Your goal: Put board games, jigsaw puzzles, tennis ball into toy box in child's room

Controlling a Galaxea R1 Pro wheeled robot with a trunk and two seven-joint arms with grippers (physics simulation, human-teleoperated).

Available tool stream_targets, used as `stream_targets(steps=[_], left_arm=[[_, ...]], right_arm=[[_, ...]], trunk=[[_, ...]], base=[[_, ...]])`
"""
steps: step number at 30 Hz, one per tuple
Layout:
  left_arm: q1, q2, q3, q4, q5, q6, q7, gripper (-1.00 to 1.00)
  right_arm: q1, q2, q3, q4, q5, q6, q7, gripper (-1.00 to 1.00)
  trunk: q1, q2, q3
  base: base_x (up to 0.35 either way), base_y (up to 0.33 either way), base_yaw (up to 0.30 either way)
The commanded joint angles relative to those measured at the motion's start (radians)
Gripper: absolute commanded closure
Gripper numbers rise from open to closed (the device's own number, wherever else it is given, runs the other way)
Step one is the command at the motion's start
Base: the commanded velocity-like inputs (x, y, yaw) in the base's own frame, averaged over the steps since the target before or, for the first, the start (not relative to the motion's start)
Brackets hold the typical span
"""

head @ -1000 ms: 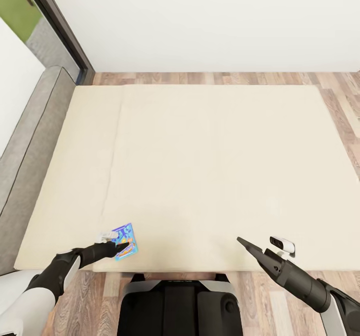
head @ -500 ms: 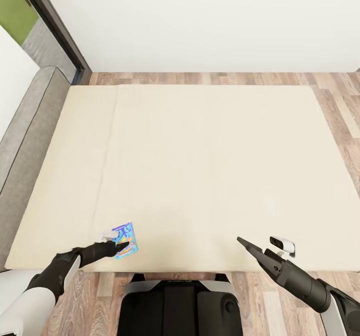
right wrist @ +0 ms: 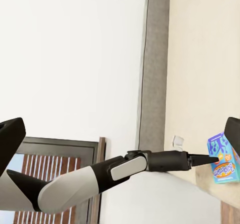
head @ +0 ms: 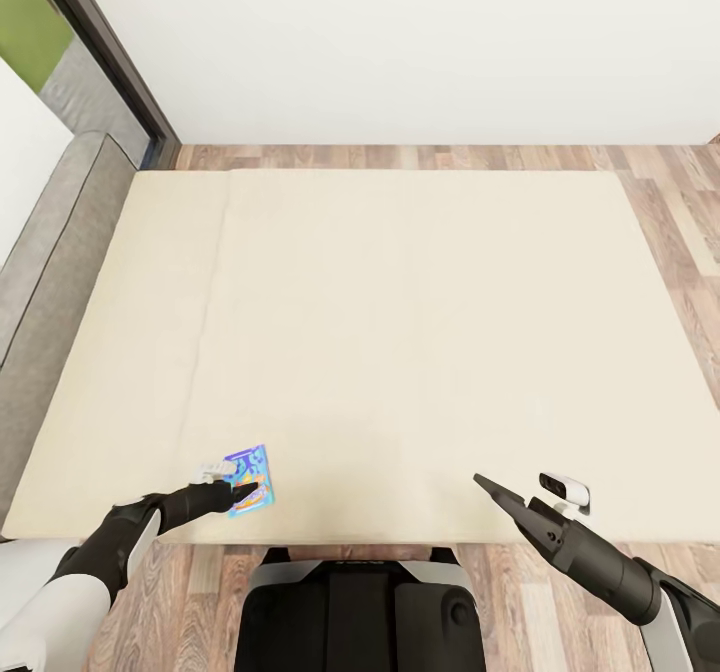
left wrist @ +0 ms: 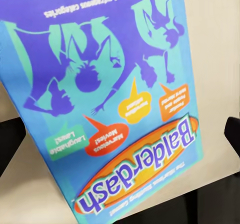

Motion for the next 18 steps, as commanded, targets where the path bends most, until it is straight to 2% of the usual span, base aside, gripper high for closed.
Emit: stream_targets(steps=[1, 10, 18], left_arm=[[0.000, -0.001, 0.008, -0.002, -0.007, 0.009, -0.008, -1.00], [0.000, -0.001, 0.008, -0.002, -0.007, 0.010, -0.008, -1.00], [0.000, -0.002, 0.008, -0.002, -0.007, 0.011, -0.008, -1.00]], right_arm=[[0.000, 0.000, 0.000, 0.000, -0.003, 0.008, 0.001, -1.00], [0.000, 0.001, 0.000, 0.000, -0.003, 0.008, 0.001, -1.00], [0.000, 0.000, 0.000, 0.000, -0.003, 0.008, 0.001, -1.00]], trunk=[[0.001, -0.001, -0.001], [0.001, -0.001, 0.001], [0.001, -0.001, 0.002]], base=[[0.000, -0.002, -0.097], [0.000, -0.024, -0.045], [0.000, -0.145, -0.034]])
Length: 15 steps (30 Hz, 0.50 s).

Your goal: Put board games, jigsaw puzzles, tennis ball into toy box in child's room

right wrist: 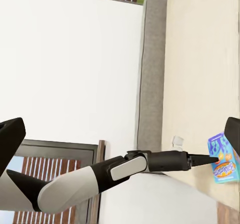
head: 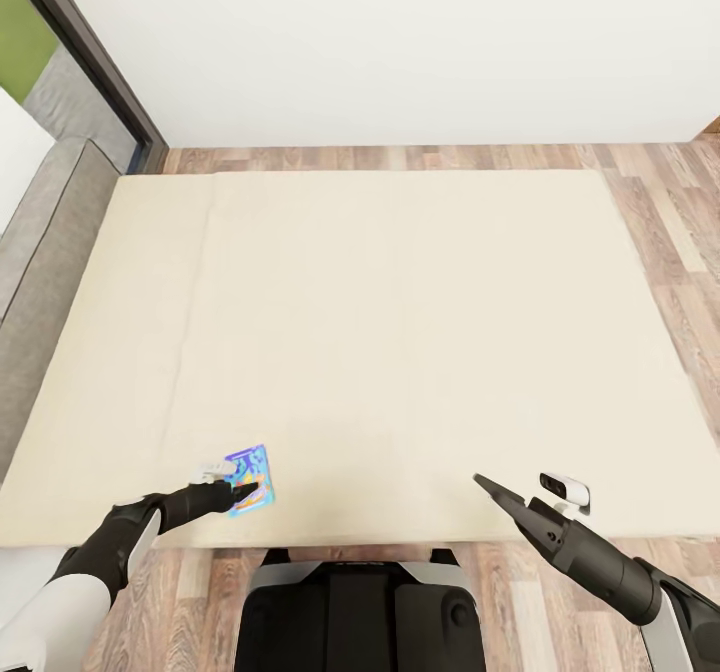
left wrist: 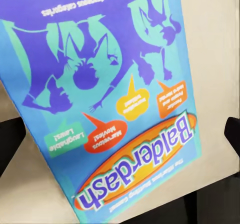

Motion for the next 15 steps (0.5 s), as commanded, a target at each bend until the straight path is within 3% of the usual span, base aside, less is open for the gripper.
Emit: stream_targets(steps=[1, 6, 15], left_arm=[[0.000, -0.001, 0.008, -0.002, -0.007, 0.009, -0.008, -1.00], [0.000, 0.000, 0.008, -0.002, -0.008, 0.008, -0.008, -1.00], [0.000, -0.001, 0.008, -0.002, -0.007, 0.009, -0.008, -1.00]], right_arm=[[0.000, 0.000, 0.000, 0.000, -0.003, 0.008, 0.001, -1.00], [0.000, 0.000, 0.000, 0.000, -0.003, 0.008, 0.001, -1.00], [0.000, -0.001, 0.000, 0.000, -0.003, 0.008, 0.001, -1.00]], trunk=[[0.001, -0.001, -0.001], [0.001, -0.001, -0.001], [0.001, -0.001, -0.001]], base=[[0.000, -0.253, -0.007], [0.000, -0.134, -0.003], [0.000, -0.023, 0.000]])
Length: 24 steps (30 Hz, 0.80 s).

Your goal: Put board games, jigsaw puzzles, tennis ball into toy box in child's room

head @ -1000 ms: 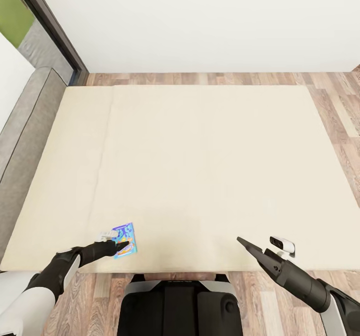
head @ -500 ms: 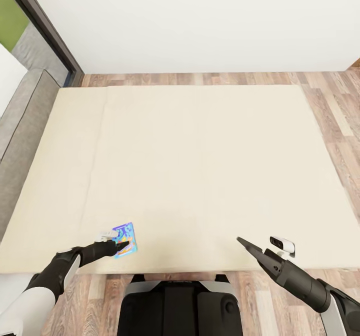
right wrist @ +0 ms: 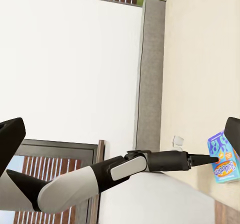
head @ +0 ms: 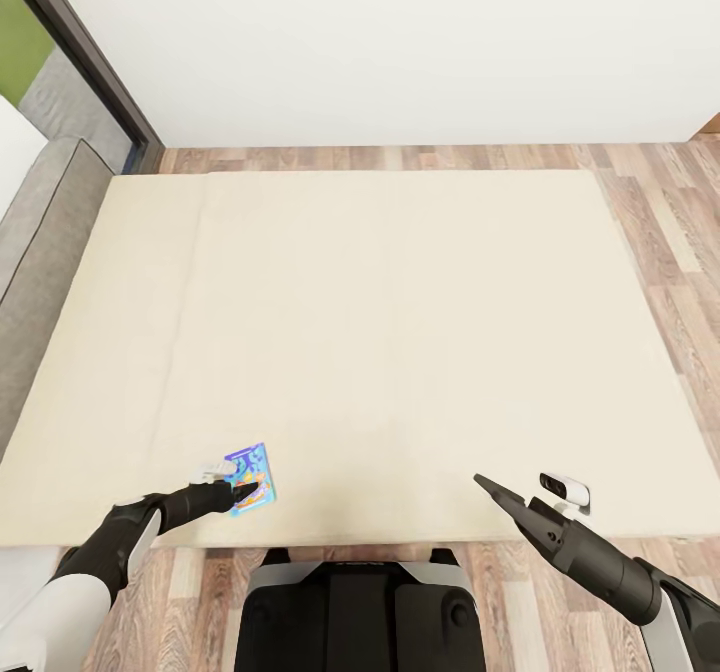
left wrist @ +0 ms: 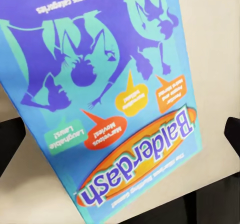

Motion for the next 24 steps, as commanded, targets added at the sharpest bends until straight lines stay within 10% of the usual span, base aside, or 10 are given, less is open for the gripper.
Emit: stream_targets(steps=[1, 24], left_arm=[[0.000, -0.001, 0.008, -0.002, -0.007, 0.008, -0.008, -1.00], [0.000, -0.001, 0.007, -0.007, -0.007, 0.009, -0.008, -1.00]], right_arm=[[0.000, 0.000, 0.000, 0.000, -0.003, 0.008, 0.001, -1.00], [0.000, 0.000, 0.000, 0.000, -0.003, 0.008, 0.001, -1.00]], trunk=[[0.001, -0.001, -0.001], [0.001, -0.001, -0.001]], base=[[0.000, -0.076, 0.000], [0.000, -0.155, 0.000]])
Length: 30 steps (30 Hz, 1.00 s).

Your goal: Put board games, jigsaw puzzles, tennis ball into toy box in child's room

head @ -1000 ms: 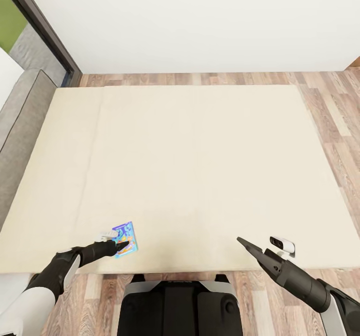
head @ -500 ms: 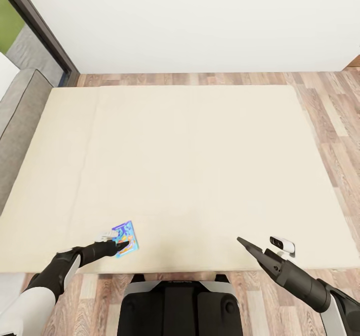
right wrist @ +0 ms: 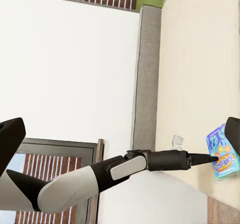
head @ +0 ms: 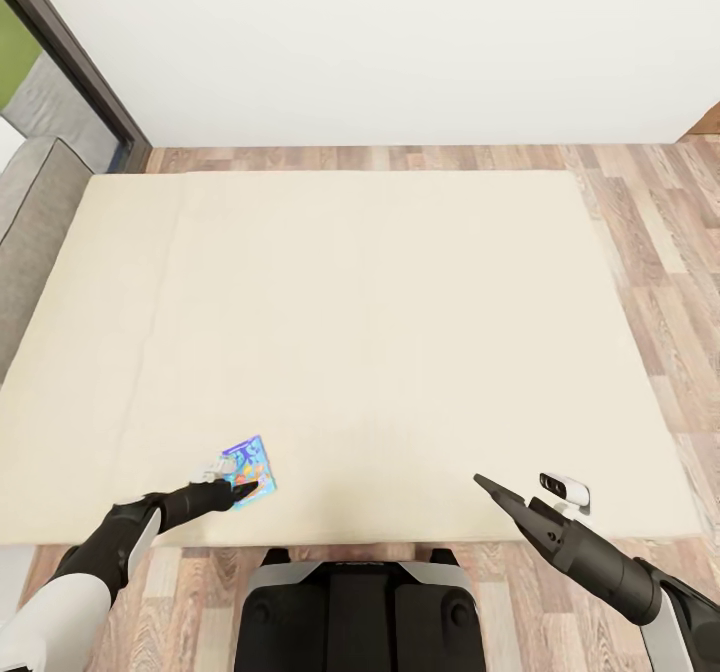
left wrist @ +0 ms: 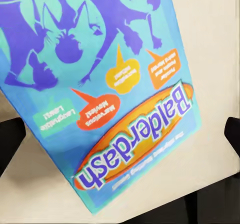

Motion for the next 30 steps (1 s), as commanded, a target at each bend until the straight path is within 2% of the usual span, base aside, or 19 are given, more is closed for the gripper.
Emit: stream_targets(steps=[1, 18, 24, 30], left_arm=[[0.000, -0.001, 0.008, -0.005, -0.007, 0.009, -0.009, -1.00], [0.000, 0.010, 0.008, -0.036, -0.009, 0.026, -0.012, -1.00], [0.000, 0.011, 0.015, -0.071, -0.010, 0.072, -0.002, -1.00], [-0.002, 0.010, 0.025, -0.109, -0.009, 0.131, 0.050, -1.00]], right_arm=[[0.000, 0.000, 0.000, 0.000, -0.003, 0.008, 0.001, -1.00], [0.000, 0.001, 0.002, 0.000, -0.002, 0.008, 0.000, -1.00], [0.000, 0.000, 0.002, 0.000, -0.002, 0.008, -0.001, -1.00], [0.000, 0.000, 0.001, 0.000, -0.002, 0.008, -0.001, -1.00]], trunk=[[0.001, -0.001, -0.001], [0.001, -0.001, -0.001], [0.001, -0.001, -0.001], [0.001, -0.001, -0.001]], base=[[0.000, -0.157, 0.000], [0.000, -0.023, 0.000], [0.000, 0.000, 0.000], [0.000, 0.000, 0.000]])
